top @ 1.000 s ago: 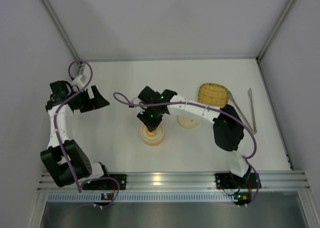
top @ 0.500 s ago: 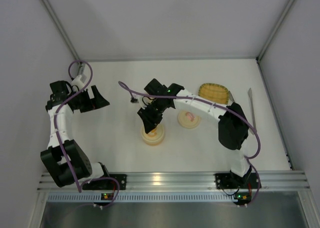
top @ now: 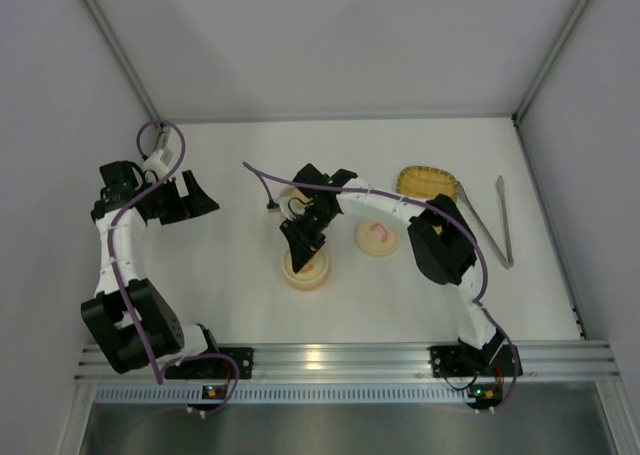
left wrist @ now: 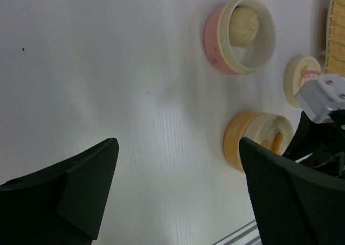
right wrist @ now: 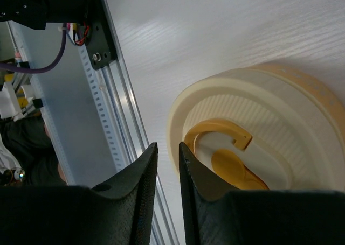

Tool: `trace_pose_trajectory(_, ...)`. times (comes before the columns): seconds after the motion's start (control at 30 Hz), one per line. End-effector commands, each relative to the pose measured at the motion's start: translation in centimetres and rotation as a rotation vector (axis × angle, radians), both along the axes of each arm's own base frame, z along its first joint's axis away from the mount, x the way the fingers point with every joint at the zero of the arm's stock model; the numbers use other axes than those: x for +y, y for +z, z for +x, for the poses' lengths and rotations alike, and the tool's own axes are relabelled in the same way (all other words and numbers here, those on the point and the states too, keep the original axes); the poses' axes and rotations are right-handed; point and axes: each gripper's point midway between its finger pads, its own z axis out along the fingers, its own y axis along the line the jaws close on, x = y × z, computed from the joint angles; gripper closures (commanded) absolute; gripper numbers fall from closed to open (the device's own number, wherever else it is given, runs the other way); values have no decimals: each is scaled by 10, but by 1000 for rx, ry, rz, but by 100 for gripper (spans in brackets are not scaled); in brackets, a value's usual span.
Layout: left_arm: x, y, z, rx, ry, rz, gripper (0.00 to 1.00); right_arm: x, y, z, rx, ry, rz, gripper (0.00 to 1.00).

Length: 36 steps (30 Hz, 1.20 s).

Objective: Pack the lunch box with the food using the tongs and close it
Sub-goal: Close the box lid on the packing box.

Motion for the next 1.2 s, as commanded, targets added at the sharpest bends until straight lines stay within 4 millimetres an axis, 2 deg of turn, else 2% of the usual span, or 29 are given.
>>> trace_pose_trajectory(0.0,6,5,7,-45,-8,27,2,11,16,-2,45,27,73,78)
trace_pose_trajectory(0.17,6,5,6,-46,-6,34,2,10,1,0,50,15,37,77)
trace_pose_trajectory(0.23,7,6,6,-48,-5,37,2,9,-2,3,37,8,28,71)
trace_pose_trajectory(0.43,7,7,5,-50,-4,43,2,6,-12,-1,62,10,16,68)
trace_pose_trajectory(0.53,6,8,5,-53,-5,43,2,8,-2,-3,74,18,50,66)
trace_pose_trajectory(0.63,5,9,3,-54,-11,42,2,12,33,0,45,22,130,65)
trace_pose_trajectory(0.77,5,11,3,-60,-17,42,2,8,97,29,-109,-31,237,65)
trace_pose_trajectory(0.87,4,10,2,-57,-18,41,2,-2,117,52,-265,-89,219,61)
trace_pose_trajectory(0.9,5,9,3,-55,-17,41,2,-4,121,57,-312,-101,206,56)
trace_pose_trajectory(1.0,5,10,3,-55,-15,40,2,-15,111,71,-434,-120,102,55)
trace_pose_trajectory(1.07,5,11,4,-59,-14,40,2,-22,97,73,-483,-107,30,53)
trace_pose_trajectory(1.13,6,11,5,-59,-9,45,2,-23,89,67,-524,-67,-7,49)
trace_pose_trajectory(1.17,7,11,5,-56,-6,45,2,-27,87,72,-576,-75,-44,48)
